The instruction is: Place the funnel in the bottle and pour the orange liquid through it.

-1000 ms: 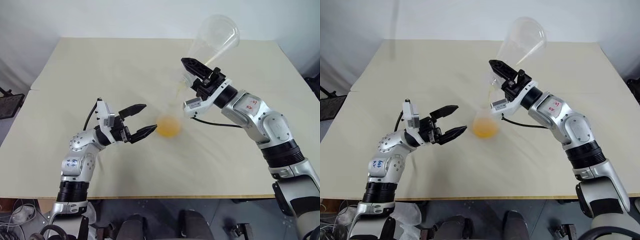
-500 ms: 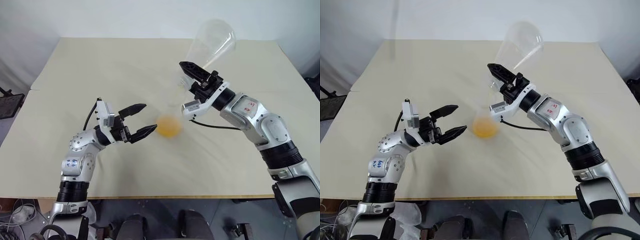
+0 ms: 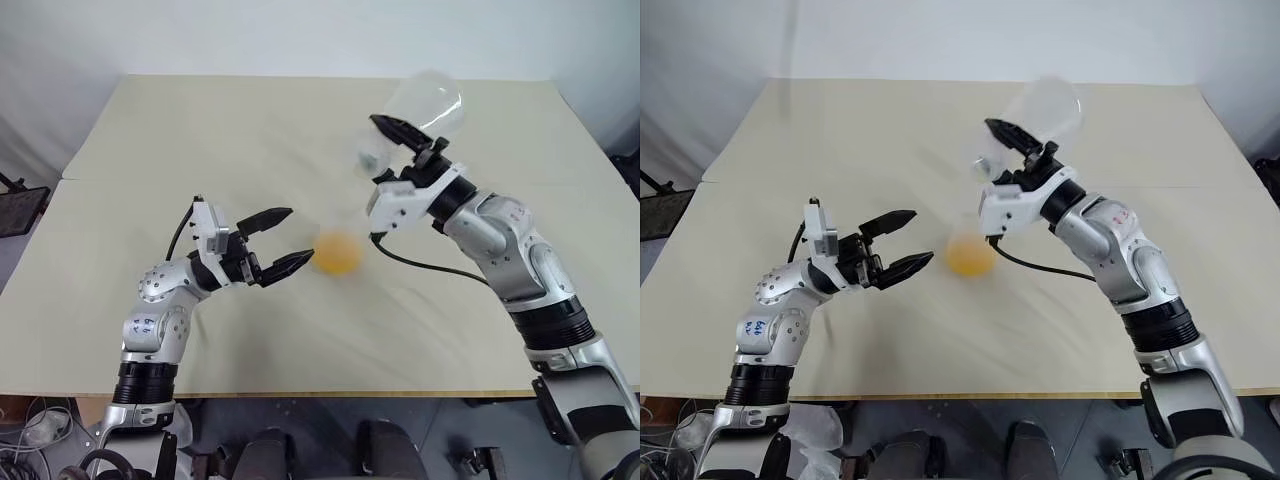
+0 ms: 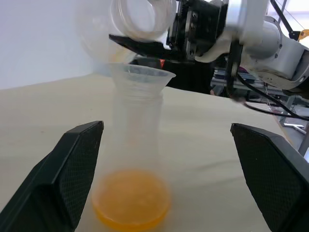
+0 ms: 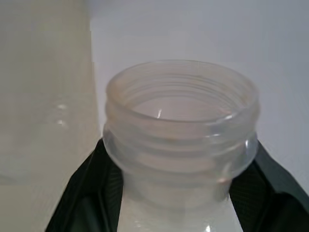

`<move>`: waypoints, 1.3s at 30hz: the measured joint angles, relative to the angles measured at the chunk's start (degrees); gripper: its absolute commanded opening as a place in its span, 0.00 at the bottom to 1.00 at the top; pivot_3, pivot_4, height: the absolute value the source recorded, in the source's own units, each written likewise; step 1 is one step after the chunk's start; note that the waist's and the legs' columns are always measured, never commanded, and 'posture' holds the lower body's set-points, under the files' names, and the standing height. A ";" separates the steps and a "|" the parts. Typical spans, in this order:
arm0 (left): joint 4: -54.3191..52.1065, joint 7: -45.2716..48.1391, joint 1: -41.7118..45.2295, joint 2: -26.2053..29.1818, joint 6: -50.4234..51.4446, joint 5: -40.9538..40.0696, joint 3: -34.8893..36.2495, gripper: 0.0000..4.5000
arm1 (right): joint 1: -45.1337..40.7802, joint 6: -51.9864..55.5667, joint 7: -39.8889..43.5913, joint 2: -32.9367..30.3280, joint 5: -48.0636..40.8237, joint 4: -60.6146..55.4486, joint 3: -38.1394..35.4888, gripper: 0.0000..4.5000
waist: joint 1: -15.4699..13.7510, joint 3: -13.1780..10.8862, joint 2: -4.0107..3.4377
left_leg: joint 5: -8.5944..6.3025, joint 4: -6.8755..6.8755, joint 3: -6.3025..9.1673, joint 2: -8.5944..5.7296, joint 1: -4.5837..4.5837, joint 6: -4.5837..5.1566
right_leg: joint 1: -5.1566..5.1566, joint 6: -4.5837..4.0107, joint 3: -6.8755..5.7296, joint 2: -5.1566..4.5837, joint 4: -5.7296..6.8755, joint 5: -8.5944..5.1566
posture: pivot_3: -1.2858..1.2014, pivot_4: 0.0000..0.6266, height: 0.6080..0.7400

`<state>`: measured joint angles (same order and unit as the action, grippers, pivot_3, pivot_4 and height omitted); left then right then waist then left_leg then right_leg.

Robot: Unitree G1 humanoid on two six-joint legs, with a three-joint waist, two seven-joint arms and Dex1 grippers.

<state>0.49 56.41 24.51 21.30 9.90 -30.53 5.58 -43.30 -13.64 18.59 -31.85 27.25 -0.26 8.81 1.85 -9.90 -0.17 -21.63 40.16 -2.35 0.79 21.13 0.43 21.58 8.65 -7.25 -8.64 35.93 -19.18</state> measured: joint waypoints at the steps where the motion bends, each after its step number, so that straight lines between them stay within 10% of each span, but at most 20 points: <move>1: 0.00 0.02 0.00 0.00 0.00 0.00 0.00 1.00 | -0.02 1.76 0.88 0.42 -2.46 -0.75 -1.59 0.55 | -0.02 0.00 0.00 | 0.00 0.01 0.02 0.00 0.00 0.00 | 0.00 0.00 -0.01 0.00 0.01 0.00 | 0.52 0.24 1.00; 13: 0.35 0.79 1.15 0.39 0.60 0.00 -0.10 1.00 | 9.47 38.44 15.11 3.63 -45.94 -1.79 -27.64 0.55 | -0.27 0.00 0.00 | 0.00 -0.03 0.00 -0.04 -0.02 0.00 | -0.09 0.00 -0.08 0.01 0.00 0.00 | 0.52 0.24 1.00; 23: 0.70 1.42 1.99 0.63 1.41 0.00 -0.49 1.00 | 14.85 33.62 17.48 3.12 -48.51 3.45 -27.77 0.55 | -0.22 -0.01 -0.02 | 0.01 -0.01 -0.09 -0.02 -0.06 -0.01 | -0.07 0.00 -0.03 0.01 -0.01 0.00 | 0.52 0.24 1.00; 29: 0.77 1.50 2.05 0.63 1.41 0.00 -0.50 1.00 | 16.07 32.10 19.03 3.13 -50.82 4.09 -28.02 1.00 | -0.24 -0.01 -0.02 | 0.01 0.00 -0.07 -0.02 -0.06 -0.01 | -0.08 0.00 -0.03 0.02 -0.01 0.00 | 0.52 0.24 1.00; 39: 0.78 1.01 2.14 2.29 2.13 -0.01 0.51 1.00 | 15.71 28.86 19.45 0.54 -58.95 -0.19 -35.43 1.00 | -0.37 -0.01 -0.02 | 0.01 0.02 0.01 -0.03 -0.05 -0.01 | -0.08 0.00 -0.03 0.00 -0.01 0.00 | 0.52 0.24 1.00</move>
<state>1.27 57.42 26.65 23.59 12.04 -30.54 6.08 -27.59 15.21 38.04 -31.31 -31.71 -0.45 -26.62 1.49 -9.90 -0.19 -21.63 40.17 -2.35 0.76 21.07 0.42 21.49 8.65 -7.28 -8.64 35.92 -19.18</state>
